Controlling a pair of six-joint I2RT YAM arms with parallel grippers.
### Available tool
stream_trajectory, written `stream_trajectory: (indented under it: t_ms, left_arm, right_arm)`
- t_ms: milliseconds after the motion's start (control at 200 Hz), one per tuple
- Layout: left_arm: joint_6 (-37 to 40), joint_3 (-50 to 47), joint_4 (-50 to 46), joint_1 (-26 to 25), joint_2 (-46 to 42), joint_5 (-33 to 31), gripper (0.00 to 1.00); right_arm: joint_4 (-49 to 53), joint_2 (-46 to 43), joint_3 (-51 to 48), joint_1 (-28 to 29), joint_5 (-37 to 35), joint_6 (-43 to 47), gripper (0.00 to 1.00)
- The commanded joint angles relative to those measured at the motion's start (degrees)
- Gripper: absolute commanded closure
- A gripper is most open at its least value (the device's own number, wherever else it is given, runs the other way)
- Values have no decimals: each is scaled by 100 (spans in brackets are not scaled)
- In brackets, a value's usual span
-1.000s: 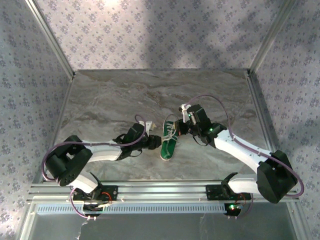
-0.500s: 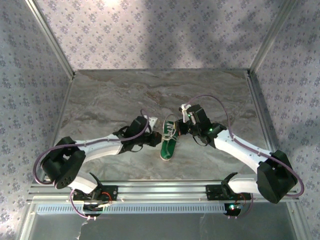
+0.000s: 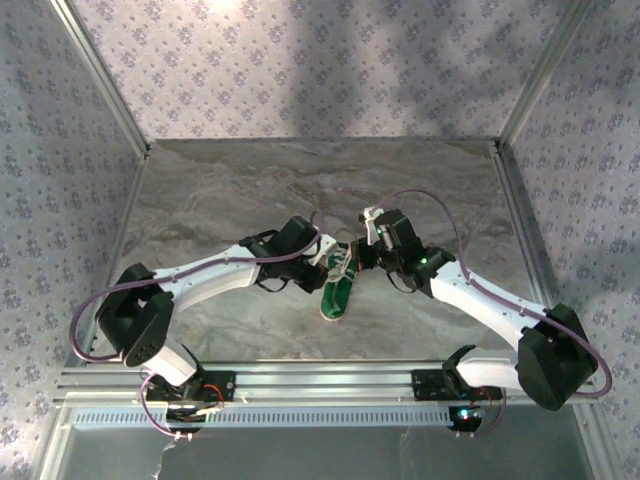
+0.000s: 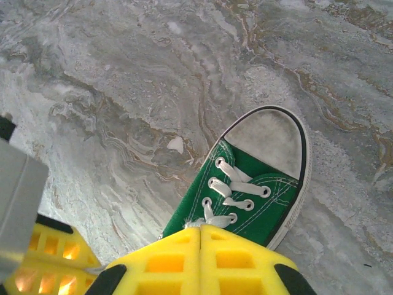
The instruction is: Tie the shoes
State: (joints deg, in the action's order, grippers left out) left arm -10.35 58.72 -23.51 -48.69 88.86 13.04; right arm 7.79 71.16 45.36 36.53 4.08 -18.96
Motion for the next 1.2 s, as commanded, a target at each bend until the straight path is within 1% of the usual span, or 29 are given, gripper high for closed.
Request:
stream_trajectory:
  t_ms: [0,255,395,605,705,770,899,1004,1194]
  left_arm:
    - [498,237,-653,-83,53,-96,100]
    - [800,313,-942,-80,88,-511,100]
    - [862,401,-995,-80,209,-677,100]
    - [856,406,-721,-34,266,-595,100]
    - [821,293,-472,127,212,-364,100]
    - [838,263,-418,228,172,-311,100]
    - [1046,287,-524,336,148,-294,100]
    - [1277,363,-726,342,251,-334,100]
    - [1441,456,-948,337,389,-487,100]
  right_arm:
    - [150,-129,34,45,-186,94,100]
    - [288,-181,34,43,-483,111,100]
    - [295,-190,33,45,-481,97,100]
    - [114,-221,-2,71,-164,187,100]
    - [-73,-310,-68,87,80,230,100]
    - [-91,-380,-83,82,-11,209,100]
    - [205,-369,-3,64,-452,198,100]
    - [240,-348,-19,50,-491,192,100]
    - [236,-322,-4,60,-468,210,100]
